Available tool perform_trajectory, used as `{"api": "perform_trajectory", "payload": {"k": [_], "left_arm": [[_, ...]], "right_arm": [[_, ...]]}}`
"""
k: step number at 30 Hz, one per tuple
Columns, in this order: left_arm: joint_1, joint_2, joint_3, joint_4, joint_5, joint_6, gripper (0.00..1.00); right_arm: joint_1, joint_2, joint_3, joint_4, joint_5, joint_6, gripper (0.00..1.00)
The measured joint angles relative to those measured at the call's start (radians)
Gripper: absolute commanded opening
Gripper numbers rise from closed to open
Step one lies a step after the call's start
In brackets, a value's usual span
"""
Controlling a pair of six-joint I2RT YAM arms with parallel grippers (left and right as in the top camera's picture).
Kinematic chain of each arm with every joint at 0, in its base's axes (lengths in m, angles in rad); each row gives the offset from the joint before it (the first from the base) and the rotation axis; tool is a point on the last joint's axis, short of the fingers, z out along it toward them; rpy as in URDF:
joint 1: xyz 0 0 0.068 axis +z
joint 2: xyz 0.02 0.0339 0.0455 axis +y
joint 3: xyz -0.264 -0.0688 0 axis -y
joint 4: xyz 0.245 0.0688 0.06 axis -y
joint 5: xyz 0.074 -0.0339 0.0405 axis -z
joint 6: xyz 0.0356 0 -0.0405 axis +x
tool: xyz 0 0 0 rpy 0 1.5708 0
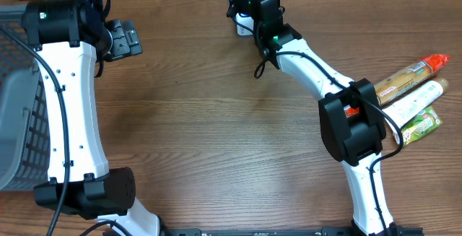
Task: Scan the item barcode
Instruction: 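Lift the light-blue packet and hold it before the scanner, then carry the light-blue packet right and drop it by the items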
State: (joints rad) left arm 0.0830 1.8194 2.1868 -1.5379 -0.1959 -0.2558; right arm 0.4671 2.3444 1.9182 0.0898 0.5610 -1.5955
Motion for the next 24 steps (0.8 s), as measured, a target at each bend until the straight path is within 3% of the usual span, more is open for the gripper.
{"api": "perform_trajectory", "payload": {"k": [24], "left_arm": [[0.0, 0.0, 0.0, 0.0, 0.0, 0.0, 1.0]], "right_arm": [[0.015, 0.0, 0.0, 0.023, 0.024, 0.008, 0.04]]}}
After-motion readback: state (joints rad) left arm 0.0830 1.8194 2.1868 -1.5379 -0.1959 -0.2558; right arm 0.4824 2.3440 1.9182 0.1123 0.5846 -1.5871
